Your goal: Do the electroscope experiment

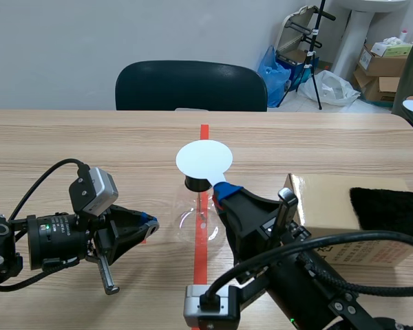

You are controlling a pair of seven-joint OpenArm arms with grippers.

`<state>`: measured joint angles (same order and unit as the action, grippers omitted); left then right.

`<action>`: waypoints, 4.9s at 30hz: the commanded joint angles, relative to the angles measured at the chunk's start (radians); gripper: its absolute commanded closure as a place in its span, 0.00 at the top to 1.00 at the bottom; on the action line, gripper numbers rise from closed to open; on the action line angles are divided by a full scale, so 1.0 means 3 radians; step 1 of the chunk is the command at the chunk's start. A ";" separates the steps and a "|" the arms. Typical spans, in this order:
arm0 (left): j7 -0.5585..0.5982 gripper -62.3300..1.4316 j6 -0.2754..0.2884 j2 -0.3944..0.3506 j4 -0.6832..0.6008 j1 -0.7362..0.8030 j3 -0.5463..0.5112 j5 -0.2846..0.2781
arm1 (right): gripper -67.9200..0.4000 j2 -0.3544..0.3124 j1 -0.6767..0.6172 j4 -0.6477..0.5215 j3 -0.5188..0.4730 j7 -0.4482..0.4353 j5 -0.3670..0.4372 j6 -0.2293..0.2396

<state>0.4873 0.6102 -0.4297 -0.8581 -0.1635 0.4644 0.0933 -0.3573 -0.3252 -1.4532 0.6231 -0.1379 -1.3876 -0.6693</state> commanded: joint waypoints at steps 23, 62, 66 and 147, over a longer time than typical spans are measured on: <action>0.0046 0.09 0.0008 0.0008 -0.0060 -0.0017 -0.0009 -0.0047 | 0.02 -0.0010 0.0039 -0.0033 -0.0009 0.0223 0.0013 -0.0036; 0.0046 0.09 0.0008 0.0008 -0.0060 -0.0017 -0.0009 -0.0047 | 0.02 -0.0010 0.0039 -0.0033 -0.0009 0.1602 0.0010 -0.0036; 0.0046 0.09 0.0008 0.0008 -0.0060 -0.0017 -0.0009 -0.0047 | 0.02 -0.0010 0.0039 -0.0033 -0.0009 0.1289 0.0010 -0.0036; 0.0046 0.09 0.0008 0.0008 -0.0060 -0.0017 -0.0009 -0.0047 | 0.02 -0.0010 0.0039 -0.0033 -0.0009 0.1691 -0.0061 -0.0036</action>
<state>0.4873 0.6102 -0.4297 -0.8581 -0.1635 0.4644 0.0933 -0.3573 -0.3252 -1.4532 0.6231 0.3618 -1.4052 -0.6693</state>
